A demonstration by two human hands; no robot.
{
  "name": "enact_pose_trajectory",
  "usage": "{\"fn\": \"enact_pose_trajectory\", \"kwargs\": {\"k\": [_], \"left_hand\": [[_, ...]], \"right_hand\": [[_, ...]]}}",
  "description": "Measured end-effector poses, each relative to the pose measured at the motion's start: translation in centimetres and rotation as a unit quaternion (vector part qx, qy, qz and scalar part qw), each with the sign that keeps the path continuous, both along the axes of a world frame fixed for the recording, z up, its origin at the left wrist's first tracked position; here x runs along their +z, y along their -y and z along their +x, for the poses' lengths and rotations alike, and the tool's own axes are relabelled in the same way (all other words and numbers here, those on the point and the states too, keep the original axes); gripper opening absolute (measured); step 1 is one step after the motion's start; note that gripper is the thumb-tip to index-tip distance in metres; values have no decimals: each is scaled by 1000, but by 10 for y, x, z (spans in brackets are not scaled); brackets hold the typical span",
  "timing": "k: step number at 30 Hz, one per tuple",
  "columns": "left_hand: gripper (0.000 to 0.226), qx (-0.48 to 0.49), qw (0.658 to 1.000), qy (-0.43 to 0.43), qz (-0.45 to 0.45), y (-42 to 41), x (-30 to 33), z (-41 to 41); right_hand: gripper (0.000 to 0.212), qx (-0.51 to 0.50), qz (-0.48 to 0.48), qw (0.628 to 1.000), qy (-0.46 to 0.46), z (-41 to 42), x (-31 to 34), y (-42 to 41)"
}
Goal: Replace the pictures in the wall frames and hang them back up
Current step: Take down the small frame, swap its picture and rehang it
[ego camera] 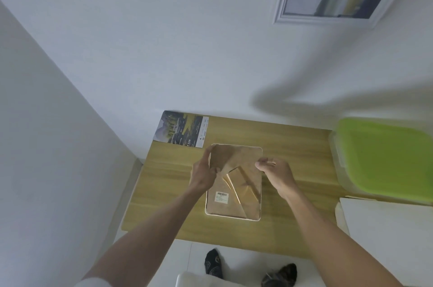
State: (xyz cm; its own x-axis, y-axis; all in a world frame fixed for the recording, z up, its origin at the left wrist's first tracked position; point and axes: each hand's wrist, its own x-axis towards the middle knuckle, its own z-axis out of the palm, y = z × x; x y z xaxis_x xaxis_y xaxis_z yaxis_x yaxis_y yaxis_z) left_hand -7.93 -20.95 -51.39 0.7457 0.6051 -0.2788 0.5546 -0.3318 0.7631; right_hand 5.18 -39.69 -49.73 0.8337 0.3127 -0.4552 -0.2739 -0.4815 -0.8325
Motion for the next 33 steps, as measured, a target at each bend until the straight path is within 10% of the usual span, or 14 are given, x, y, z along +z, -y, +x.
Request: {"fn": "enact_pose_trajectory", "kwargs": {"k": [12,19,33], "left_hand": [[65,-107,992,-66,14,11,-18,10],[142,-322,927,-187,51,14,-40,-29],[151,-217,966,-142,-15,16,-44,-31]], "right_hand": [[39,22,-141,989,-31,18,-38,-8],[26,22,-165,986,-20,18,-48,-14],[34,27,-37,996,-81,14,-38,14]]}}
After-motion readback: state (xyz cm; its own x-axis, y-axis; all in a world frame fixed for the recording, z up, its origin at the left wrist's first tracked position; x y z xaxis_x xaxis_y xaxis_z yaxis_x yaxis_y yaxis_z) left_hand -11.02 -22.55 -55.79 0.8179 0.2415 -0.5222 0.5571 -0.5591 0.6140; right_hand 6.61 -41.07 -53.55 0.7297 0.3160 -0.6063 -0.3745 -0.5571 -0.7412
